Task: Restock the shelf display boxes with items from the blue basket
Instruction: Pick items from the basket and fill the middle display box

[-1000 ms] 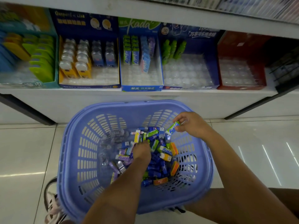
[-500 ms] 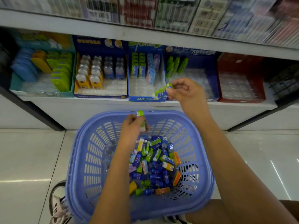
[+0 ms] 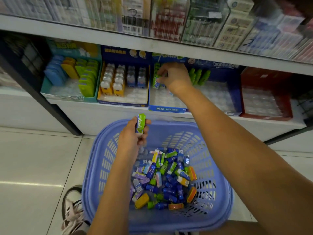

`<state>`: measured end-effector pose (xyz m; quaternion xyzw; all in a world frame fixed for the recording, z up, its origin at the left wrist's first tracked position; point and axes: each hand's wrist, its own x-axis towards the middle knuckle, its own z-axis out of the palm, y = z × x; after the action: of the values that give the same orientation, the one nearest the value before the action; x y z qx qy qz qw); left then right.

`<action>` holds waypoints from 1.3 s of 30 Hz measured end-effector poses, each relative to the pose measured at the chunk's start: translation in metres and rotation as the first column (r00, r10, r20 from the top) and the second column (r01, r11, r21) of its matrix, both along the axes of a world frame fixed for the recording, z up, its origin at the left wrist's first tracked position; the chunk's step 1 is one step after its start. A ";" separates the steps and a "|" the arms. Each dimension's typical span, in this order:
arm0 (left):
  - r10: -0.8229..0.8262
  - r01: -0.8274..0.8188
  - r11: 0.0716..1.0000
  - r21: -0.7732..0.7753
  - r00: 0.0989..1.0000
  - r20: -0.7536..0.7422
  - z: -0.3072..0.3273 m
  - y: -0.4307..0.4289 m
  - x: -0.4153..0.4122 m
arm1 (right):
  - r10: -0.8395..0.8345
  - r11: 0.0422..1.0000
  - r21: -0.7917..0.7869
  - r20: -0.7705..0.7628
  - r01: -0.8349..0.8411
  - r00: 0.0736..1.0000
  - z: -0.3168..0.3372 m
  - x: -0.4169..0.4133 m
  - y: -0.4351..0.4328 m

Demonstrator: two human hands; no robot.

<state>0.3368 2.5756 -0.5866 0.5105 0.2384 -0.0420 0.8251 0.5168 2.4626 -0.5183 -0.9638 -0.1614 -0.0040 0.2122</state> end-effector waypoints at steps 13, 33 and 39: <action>0.008 -0.051 0.973 0.226 0.982 0.190 0.014 -0.006 0.024 | -0.058 0.976 0.203 -0.120 0.082 0.991 0.017 -0.027 -0.005; -0.546 0.091 0.113 0.989 0.837 -0.014 -0.008 -0.032 0.043 | -0.053 0.994 0.096 -0.005 0.054 0.999 -0.007 0.000 -0.024; -0.556 0.091 0.137 0.986 0.831 0.000 -0.008 -0.031 0.043 | -0.005 0.984 -0.179 0.113 0.025 0.994 -0.010 0.005 -0.019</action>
<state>0.3800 2.5449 -0.5949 0.9437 -0.0682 0.0297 0.3223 0.5221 2.4437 -0.5284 -0.9785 -0.1654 -0.0453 0.1148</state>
